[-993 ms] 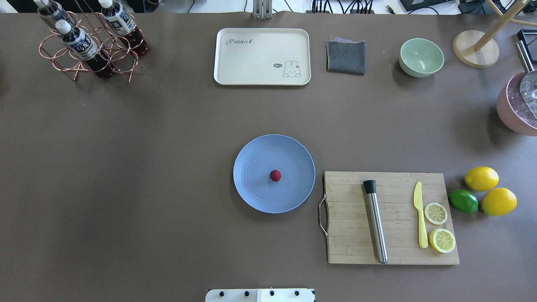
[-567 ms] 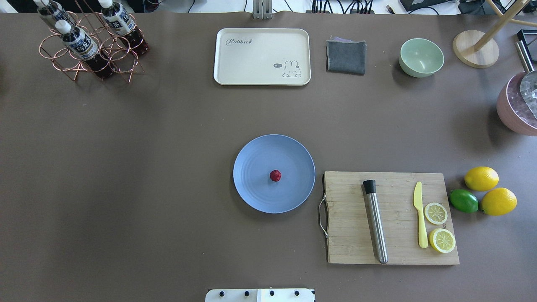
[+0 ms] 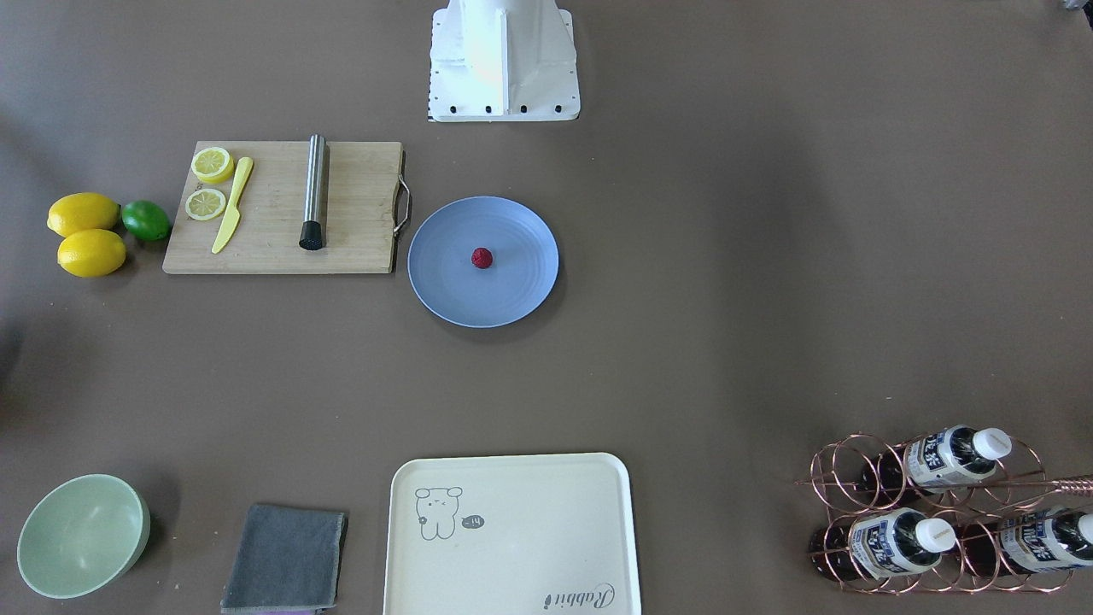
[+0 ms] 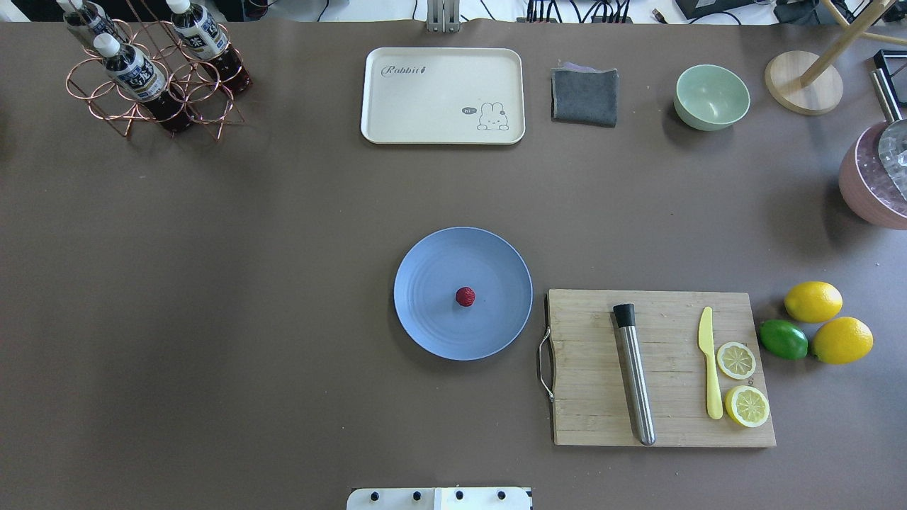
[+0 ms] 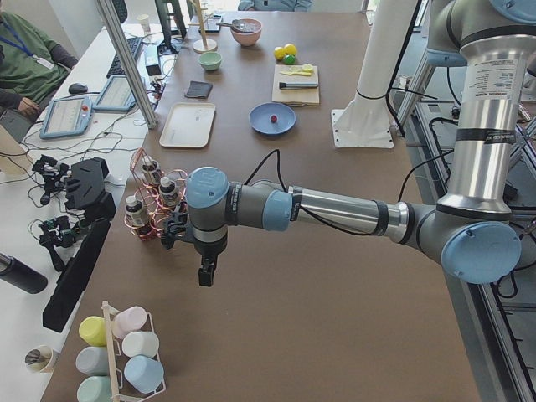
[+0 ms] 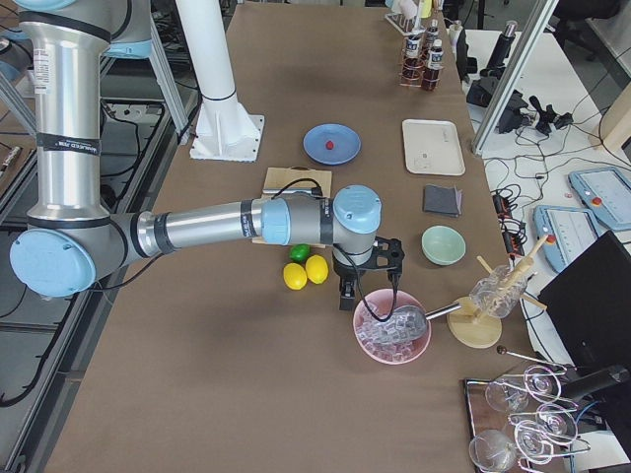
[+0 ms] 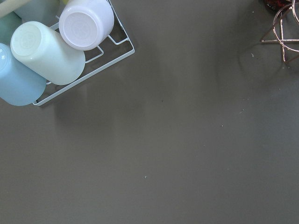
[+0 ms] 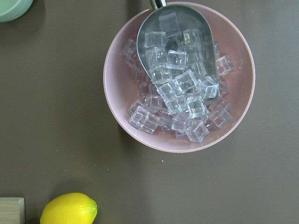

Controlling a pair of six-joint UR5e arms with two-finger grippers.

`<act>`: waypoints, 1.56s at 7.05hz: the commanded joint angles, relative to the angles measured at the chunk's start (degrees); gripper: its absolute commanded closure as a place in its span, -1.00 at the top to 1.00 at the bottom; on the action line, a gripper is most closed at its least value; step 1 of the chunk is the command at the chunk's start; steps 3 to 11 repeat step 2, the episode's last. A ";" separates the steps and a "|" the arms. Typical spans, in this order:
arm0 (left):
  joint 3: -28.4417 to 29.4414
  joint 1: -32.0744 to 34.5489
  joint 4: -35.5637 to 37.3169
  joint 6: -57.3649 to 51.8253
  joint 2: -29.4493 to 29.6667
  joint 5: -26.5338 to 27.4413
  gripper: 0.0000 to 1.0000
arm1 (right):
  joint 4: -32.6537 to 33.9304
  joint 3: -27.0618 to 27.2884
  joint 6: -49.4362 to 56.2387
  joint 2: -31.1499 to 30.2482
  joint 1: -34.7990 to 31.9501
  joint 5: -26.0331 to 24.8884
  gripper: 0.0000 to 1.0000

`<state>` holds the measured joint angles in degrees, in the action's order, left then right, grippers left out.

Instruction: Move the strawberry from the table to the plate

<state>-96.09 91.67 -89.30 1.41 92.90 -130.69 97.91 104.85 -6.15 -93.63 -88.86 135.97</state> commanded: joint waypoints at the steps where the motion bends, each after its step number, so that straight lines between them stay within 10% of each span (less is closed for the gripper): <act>1: 0.02 0.00 0.00 0.00 0.00 0.00 0.96 | 0.00 0.00 -0.09 0.11 0.00 0.09 1.00; 11: 0.02 0.00 0.00 0.00 0.00 0.00 0.96 | 0.00 0.00 -0.35 0.20 0.00 0.09 1.00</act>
